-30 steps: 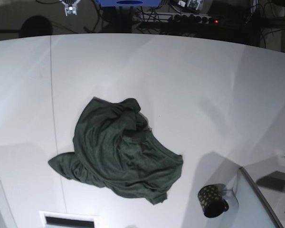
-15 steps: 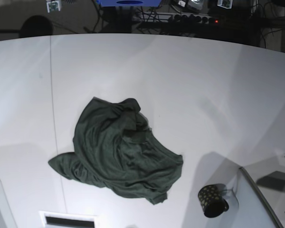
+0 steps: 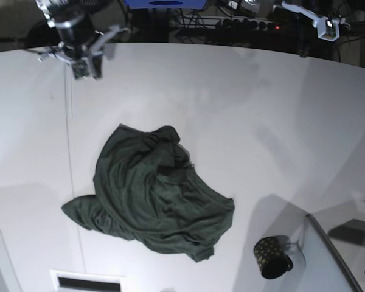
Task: Layout the t-shirt on the table in an organized manner, then fold the t-shirt properly
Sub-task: 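Move the right gripper down toward the crumpled dark green t-shirt, then grasp the t-shirt with the right gripper and drag it away from the cup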
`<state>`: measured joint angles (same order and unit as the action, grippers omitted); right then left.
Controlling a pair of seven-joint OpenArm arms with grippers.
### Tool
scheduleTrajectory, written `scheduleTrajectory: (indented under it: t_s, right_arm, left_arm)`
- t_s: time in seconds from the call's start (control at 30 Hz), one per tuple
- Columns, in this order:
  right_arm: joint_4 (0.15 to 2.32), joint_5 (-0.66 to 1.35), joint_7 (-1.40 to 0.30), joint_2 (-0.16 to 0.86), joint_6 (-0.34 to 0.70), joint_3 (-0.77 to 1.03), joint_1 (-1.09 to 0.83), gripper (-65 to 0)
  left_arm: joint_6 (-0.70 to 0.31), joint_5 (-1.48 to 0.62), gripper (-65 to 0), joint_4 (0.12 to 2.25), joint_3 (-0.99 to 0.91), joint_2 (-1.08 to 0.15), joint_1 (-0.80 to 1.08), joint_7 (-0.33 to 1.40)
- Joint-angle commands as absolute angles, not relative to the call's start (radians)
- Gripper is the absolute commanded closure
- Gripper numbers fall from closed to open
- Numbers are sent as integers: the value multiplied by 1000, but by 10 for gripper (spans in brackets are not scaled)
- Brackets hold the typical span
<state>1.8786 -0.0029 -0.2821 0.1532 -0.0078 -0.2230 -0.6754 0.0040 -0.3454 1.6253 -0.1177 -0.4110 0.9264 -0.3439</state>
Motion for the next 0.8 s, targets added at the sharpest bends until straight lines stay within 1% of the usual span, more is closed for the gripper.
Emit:
scheduleTrajectory:
  t_s: [0.0,0.1,0.2,0.23,0.3,0.4,0.47,0.5,0.53,0.6,0.67,0.77]
  right_arm:
    - [1896,-5,-308,170,-7,-251,-619,-5]
    - [1896,-5,-475,173,-7,-338,-444,-6]
    - [1896,-5,-578,168,-10,-440,-271,-11]
    - [1894,-5,-601,166,-10,-476,-217,-26]
    - [1891,-5,-630,162,-10,-539,-137,-99]
    - [1856,-5,-677,114,-10,-596,-22,-294]
    - [1797,-5,-685,81,-10,-601,28,-396]
    - [1756,-5,-685,65,-10,-601,54,-426]
    - [1718,-5,-685,53,-10,-601,76,-431]
    - [1626,-5,-682,30,-10,-602,124,-431]
    - [1538,-5,-656,8,-10,-602,165,-431]
    - [1392,-2,-576,2,-10,-601,219,-431]
  left_arm:
    - [10,-349,0,1643,-136,-424,921,-375]
    - [10,-354,0,1646,-182,-423,885,-346]
    - [10,-355,0,1673,-255,-418,840,-200]
    - [10,-355,0,1687,-275,-409,825,-143]
    - [7,-355,0,1710,-328,-383,797,-67]
    - [5,-355,0,1745,-417,-329,753,19]
    - [4,-355,0,1768,-460,-302,733,56]
    - [4,-355,0,1779,-473,-288,720,71]
    - [4,-355,0,1790,-484,-280,713,85]
    - [4,-355,-77,1799,-490,-277,696,107]
    - [4,-355,-122,1799,-490,-277,682,114]
    - [4,-355,-156,1801,-487,-277,671,114]
